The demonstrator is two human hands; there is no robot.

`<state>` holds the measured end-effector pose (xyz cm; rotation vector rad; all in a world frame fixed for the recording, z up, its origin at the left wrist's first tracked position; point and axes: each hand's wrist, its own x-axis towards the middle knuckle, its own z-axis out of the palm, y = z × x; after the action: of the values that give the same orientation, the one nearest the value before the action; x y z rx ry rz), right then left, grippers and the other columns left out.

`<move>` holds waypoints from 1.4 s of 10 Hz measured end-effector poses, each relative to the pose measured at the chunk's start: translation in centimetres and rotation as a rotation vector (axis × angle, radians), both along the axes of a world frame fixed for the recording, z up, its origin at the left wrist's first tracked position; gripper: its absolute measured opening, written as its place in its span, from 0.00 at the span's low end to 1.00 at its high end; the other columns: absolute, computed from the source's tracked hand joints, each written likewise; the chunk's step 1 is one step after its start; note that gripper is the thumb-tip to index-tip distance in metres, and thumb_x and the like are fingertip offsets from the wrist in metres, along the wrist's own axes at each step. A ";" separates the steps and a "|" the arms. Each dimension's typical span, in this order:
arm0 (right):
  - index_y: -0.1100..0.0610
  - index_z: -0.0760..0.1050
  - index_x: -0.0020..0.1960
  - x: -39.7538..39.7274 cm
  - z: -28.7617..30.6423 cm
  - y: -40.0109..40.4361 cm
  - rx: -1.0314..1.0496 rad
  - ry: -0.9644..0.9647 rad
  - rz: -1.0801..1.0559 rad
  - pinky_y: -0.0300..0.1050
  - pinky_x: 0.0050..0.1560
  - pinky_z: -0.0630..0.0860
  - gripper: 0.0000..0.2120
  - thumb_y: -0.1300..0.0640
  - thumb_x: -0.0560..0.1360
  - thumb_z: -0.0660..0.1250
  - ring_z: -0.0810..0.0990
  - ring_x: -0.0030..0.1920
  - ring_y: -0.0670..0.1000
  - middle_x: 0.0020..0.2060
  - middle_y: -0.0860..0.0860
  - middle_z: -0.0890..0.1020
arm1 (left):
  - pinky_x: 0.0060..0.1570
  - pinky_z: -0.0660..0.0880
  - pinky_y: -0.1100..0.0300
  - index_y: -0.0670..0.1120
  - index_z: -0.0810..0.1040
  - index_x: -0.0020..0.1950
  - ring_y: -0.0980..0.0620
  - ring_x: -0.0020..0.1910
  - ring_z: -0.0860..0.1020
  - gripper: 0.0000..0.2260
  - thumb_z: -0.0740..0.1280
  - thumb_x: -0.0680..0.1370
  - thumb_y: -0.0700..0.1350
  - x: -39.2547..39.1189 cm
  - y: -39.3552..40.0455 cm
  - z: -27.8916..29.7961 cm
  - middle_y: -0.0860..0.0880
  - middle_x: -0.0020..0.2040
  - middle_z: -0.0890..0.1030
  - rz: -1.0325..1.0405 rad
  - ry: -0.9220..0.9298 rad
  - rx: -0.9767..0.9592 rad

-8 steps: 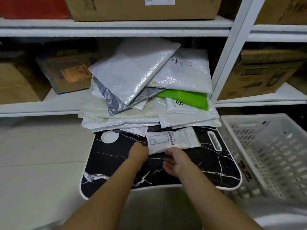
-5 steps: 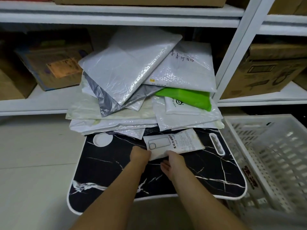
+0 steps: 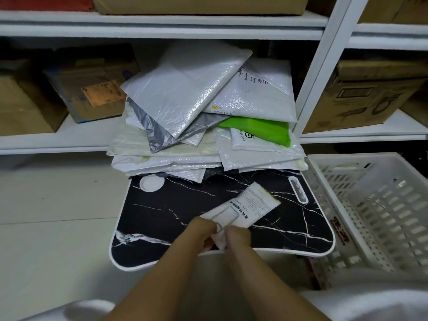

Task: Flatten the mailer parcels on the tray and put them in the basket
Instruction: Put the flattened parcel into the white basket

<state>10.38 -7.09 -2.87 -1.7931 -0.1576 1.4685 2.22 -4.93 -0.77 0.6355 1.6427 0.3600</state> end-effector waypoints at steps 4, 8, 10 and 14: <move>0.54 0.74 0.54 -2.5 -0.8 -2.3 0.409 -1.232 0.750 0.46 0.48 0.75 0.07 0.56 0.78 0.61 0.78 0.49 0.52 0.48 0.50 0.78 | 0.71 0.57 0.48 0.45 0.57 0.76 0.41 0.75 0.55 0.23 0.54 0.82 0.49 -6.6 -1.1 -2.2 0.41 0.77 0.56 -0.386 0.942 0.644; 0.59 0.63 0.75 -4.1 -4.6 1.4 0.644 -1.482 1.137 0.57 0.71 0.53 0.32 0.40 0.82 0.41 0.59 0.76 0.53 0.74 0.56 0.64 | 0.73 0.52 0.45 0.42 0.48 0.78 0.44 0.77 0.46 0.34 0.38 0.74 0.56 -7.9 2.0 -6.1 0.43 0.77 0.42 -1.084 1.133 0.746; 0.62 0.63 0.74 -5.7 -5.2 1.7 0.552 -1.412 1.160 0.56 0.72 0.50 0.37 0.39 0.80 0.36 0.59 0.76 0.54 0.73 0.58 0.66 | 0.75 0.47 0.50 0.47 0.38 0.77 0.49 0.76 0.37 0.36 0.36 0.72 0.62 -8.1 1.8 -7.7 0.47 0.76 0.35 -1.045 0.973 0.853; 0.64 0.61 0.75 -5.0 -4.0 2.1 0.554 -1.301 1.197 0.50 0.77 0.49 0.38 0.38 0.80 0.36 0.59 0.76 0.54 0.74 0.60 0.65 | 0.73 0.38 0.44 0.52 0.37 0.78 0.50 0.74 0.31 0.32 0.49 0.79 0.59 -8.0 1.8 -7.5 0.49 0.76 0.32 -1.019 1.018 0.776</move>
<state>5.37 -5.04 -6.89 -1.8727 -2.2972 0.4249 -5.83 -3.15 -8.27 2.4006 1.7726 -0.1615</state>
